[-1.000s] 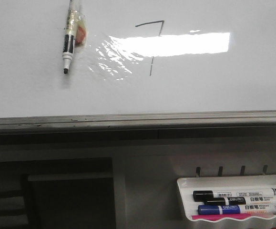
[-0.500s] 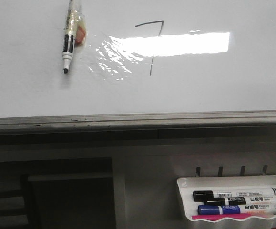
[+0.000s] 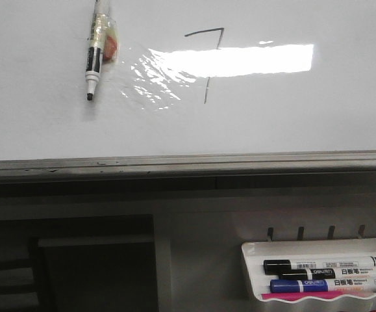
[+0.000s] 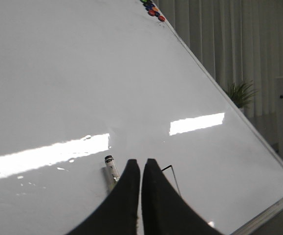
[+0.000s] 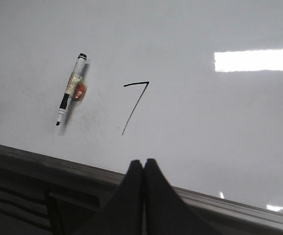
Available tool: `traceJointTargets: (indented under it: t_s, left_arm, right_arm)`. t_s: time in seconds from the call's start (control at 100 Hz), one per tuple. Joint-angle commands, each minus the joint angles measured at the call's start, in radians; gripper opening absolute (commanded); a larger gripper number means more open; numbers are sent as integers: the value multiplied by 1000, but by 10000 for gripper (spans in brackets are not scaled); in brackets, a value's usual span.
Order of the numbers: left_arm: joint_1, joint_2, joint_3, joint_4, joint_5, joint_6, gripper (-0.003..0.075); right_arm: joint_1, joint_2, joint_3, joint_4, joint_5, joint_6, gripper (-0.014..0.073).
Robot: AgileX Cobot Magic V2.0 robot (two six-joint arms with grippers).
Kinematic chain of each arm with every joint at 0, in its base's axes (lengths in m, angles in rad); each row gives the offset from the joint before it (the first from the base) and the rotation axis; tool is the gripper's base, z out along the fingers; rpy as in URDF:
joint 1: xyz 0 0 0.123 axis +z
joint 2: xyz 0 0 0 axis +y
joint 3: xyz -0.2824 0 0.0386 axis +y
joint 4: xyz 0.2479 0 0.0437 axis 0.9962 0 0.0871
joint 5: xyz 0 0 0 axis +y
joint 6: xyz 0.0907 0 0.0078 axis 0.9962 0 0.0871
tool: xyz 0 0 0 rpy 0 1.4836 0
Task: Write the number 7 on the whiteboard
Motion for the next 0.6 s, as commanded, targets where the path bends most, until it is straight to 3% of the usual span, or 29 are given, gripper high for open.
traceJointTargets:
  t_s: [0.0, 0.31, 0.41, 0.59]
  left_arm:
    - [36, 13, -10, 181, -54, -91, -20]
    - [454, 12, 129, 587, -49, -699, -20]
    - [554, -5, 151, 667, -13, -790, -20]
    - [649, -62, 213, 686, 19, -795, -20]
  right_arm:
    - [-2, -13, -25, 38, -37, -8, -65]
    - [-2, -13, -25, 38, -37, -8, -65]
    - [-2, -13, -25, 38, -37, -8, -65]
    - [-2, -13, -25, 38, -37, -8, -65]
